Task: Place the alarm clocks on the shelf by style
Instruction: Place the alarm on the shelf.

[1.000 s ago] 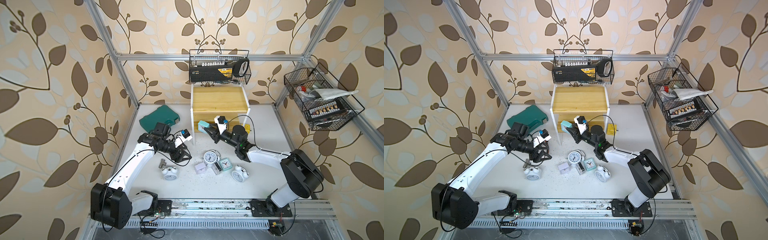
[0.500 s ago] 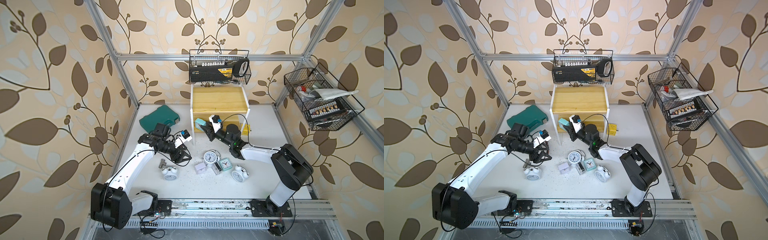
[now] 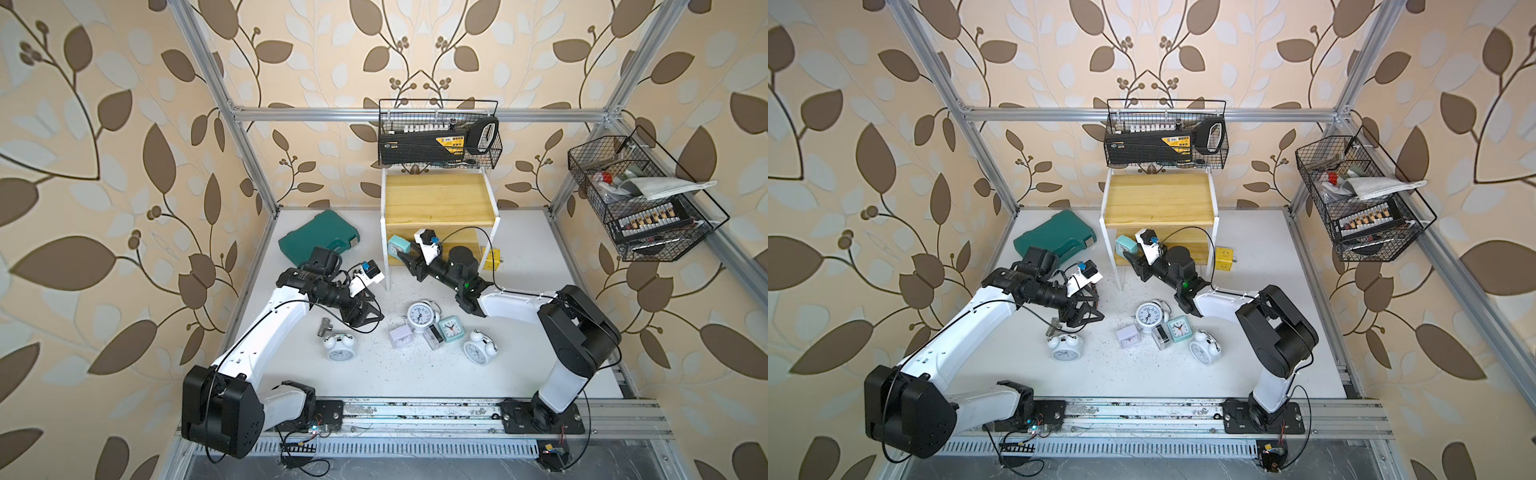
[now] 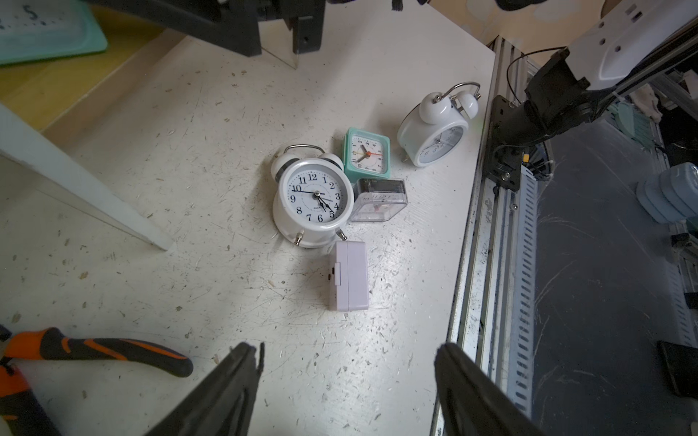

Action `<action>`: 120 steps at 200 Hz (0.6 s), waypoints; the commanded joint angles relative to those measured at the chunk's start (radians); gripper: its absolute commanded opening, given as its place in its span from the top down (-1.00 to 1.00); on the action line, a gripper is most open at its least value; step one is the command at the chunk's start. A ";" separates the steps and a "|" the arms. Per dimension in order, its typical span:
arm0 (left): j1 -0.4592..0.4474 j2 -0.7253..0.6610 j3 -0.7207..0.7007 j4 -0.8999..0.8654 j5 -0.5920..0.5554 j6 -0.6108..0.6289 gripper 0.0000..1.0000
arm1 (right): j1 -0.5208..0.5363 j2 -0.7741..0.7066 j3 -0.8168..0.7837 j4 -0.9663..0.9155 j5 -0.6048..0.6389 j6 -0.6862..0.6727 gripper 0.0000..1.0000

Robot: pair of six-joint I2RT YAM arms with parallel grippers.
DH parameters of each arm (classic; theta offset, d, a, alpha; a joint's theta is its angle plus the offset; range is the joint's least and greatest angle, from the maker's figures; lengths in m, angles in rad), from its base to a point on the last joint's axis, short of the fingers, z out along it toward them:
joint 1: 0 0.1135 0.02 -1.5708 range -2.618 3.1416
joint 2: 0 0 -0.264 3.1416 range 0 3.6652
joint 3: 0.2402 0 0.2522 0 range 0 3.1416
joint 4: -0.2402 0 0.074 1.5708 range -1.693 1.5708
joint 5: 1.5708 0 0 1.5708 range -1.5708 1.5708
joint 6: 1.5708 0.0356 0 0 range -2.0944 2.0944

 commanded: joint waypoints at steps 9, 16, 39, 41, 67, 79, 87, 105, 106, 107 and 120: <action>0.013 -0.002 -0.002 -0.001 0.040 0.014 -0.54 | 0.004 -0.054 -0.014 -0.044 0.020 -0.007 -0.18; 0.013 -0.001 -0.003 -0.002 0.041 0.014 -0.54 | 0.005 -0.059 -0.021 -0.049 0.025 -0.009 -0.20; 0.013 0.004 -0.006 -0.002 0.043 0.019 -0.54 | 0.005 -0.070 -0.030 -0.064 0.039 -0.017 -0.21; 0.013 0.004 -0.006 -0.002 0.043 0.019 -0.54 | 0.004 -0.069 -0.030 -0.066 0.039 -0.017 -0.21; 0.013 0.004 -0.007 -0.004 0.043 0.021 -0.54 | 0.005 -0.063 -0.030 -0.080 0.056 -0.017 -0.21; 0.014 0.004 -0.007 -0.006 0.043 0.021 -0.55 | 0.005 -0.061 -0.028 -0.084 0.066 -0.016 -0.21; 0.014 0.003 -0.006 -0.007 0.043 0.025 -0.55 | 0.004 -0.061 -0.028 -0.087 0.077 -0.016 -0.21; 0.015 0.003 -0.006 -0.010 0.043 0.025 -0.55 | 0.005 -0.064 -0.030 -0.093 0.092 -0.016 -0.20; 0.014 0.003 -0.007 -0.010 0.043 0.025 -0.55 | 0.005 -0.064 -0.030 -0.094 0.092 -0.015 -0.21; 0.014 0.003 -0.006 -0.010 0.043 0.023 -0.55 | 0.005 -0.065 -0.030 -0.095 0.093 -0.015 -0.20; 0.013 0.004 -0.007 -0.010 0.044 0.025 -0.55 | 0.005 -0.068 -0.034 -0.097 0.096 -0.016 -0.20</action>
